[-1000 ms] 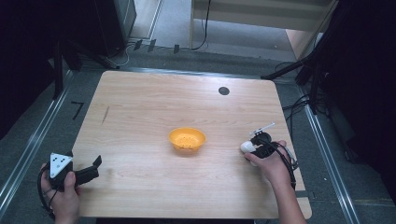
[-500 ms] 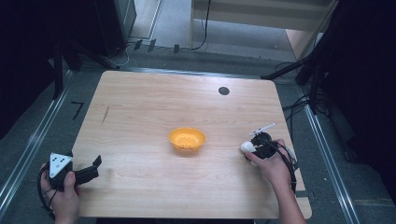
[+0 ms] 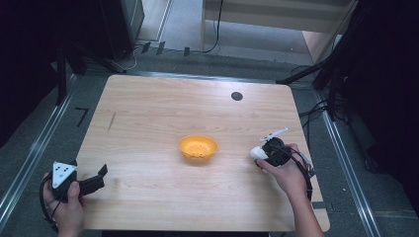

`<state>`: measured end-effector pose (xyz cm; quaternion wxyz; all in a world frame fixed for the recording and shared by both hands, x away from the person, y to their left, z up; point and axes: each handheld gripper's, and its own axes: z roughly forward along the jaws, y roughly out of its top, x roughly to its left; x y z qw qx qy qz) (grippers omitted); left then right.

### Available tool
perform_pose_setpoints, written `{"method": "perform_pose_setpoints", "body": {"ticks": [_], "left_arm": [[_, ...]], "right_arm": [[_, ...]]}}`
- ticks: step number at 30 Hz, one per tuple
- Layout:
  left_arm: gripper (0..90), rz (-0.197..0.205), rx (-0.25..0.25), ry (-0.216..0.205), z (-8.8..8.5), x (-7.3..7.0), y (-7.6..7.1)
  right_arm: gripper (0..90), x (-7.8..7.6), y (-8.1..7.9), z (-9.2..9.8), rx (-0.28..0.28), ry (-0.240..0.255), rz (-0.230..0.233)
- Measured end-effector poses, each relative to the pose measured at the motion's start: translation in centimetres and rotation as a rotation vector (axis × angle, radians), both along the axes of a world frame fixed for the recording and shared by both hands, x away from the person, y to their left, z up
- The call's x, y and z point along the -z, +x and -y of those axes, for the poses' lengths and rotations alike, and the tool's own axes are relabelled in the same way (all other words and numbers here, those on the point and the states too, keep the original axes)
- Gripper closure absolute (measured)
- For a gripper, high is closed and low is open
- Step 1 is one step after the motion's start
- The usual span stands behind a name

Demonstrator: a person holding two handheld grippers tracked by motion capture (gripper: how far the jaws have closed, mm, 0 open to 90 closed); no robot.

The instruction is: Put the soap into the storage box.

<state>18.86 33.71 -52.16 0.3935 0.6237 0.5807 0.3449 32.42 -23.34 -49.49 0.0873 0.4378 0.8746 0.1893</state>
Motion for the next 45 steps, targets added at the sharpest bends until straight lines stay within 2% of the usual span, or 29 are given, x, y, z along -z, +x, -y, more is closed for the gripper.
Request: {"method": "perform_pose_setpoints", "body": {"ticks": [18, 31, 45], "left_arm": [[0.0, 0.000, -0.002, -0.005, 0.0, 0.0, 0.0], [0.0, 0.002, -0.002, -0.008, 0.0, 0.0, 0.0], [0.0, 0.003, -0.001, -0.008, 0.0, 0.0, 0.0]], "right_arm": [[50.7, -2.4, 0.6, -2.8, -0.087, 0.036, 0.028], [50.7, -3.5, 0.8, -5.2, -0.188, 0.027, 0.059], [50.7, -4.5, 1.5, -7.9, -0.288, 0.039, 0.088]]}}
